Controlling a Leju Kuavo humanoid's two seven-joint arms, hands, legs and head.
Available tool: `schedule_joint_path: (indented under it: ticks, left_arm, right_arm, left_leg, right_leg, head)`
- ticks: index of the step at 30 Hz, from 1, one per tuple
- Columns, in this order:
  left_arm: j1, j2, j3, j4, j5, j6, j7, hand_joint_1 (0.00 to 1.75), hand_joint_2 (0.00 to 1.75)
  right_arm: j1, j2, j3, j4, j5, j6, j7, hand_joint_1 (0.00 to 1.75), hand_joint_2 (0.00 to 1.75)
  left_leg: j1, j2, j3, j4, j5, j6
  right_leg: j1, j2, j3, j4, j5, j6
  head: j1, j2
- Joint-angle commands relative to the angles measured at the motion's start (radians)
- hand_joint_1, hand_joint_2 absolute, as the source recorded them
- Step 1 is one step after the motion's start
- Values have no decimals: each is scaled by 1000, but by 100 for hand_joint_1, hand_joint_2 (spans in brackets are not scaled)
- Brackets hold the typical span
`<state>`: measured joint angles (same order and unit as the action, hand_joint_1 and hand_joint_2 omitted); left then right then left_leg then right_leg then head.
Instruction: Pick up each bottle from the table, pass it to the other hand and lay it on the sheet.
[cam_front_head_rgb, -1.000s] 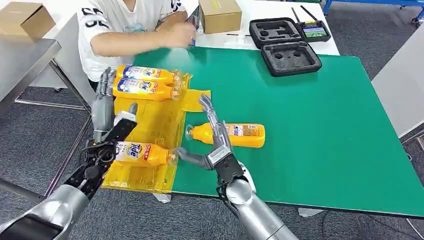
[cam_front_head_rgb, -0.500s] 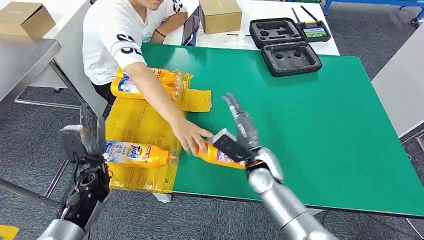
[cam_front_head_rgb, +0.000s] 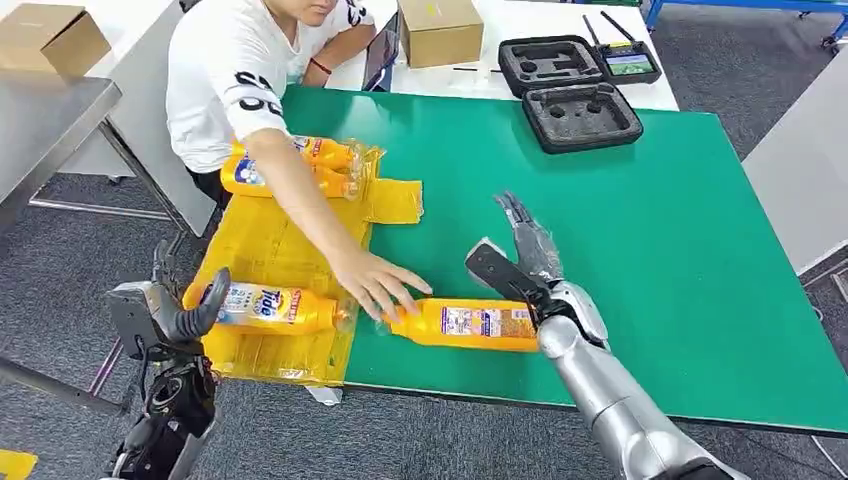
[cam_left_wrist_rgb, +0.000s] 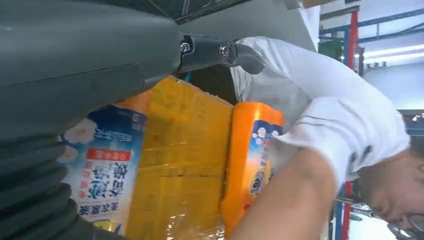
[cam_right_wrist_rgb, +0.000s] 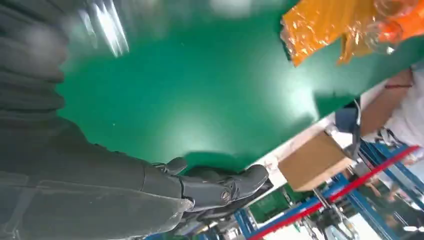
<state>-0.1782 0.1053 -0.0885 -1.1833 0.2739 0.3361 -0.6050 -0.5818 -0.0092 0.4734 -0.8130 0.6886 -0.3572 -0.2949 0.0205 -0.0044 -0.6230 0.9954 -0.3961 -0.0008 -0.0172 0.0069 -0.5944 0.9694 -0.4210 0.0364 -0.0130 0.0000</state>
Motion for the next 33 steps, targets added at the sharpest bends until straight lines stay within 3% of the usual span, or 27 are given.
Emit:
schedule_joint_path:
  ticks: [1, 12, 23, 33]
  left_arm:
    - [14, -16, 35, 4, -10, -20, 19, 0, 175]
    - [18, 0, 50, 2, -11, -24, 34, 0, 175]
    - [18, 0, 51, 2, -11, -24, 34, 0, 175]
    - [34, 4, 52, 5, 8, -53, 66, 0, 175]
  right_arm:
    - [-64, -13, 67, 49, -73, 169, -8, 0, 175]
    - [-75, -58, 114, -19, -171, 326, -18, 0, 175]
    - [-76, -59, 114, -19, -172, 328, -18, 0, 175]
    - [-124, -113, 232, 78, -138, 495, 4, 0, 175]
  left_leg:
    - [0, 1, 2, 0, -1, 1]
    - [0, 0, 2, 1, -2, 1]
    - [0, 1, 2, 1, -1, 1]
    - [0, 0, 2, 0, -1, 1]
  right_leg:
    - [0, 0, 2, 0, -1, -1]
    - [0, 0, 2, 0, -1, -1]
    - [0, 0, 2, 0, -1, -1]
    - [0, -1, 3, -1, -1, -1]
  head:
    - [0, 0]
    - [0, 0]
    - [0, 0]
    - [0, 0]
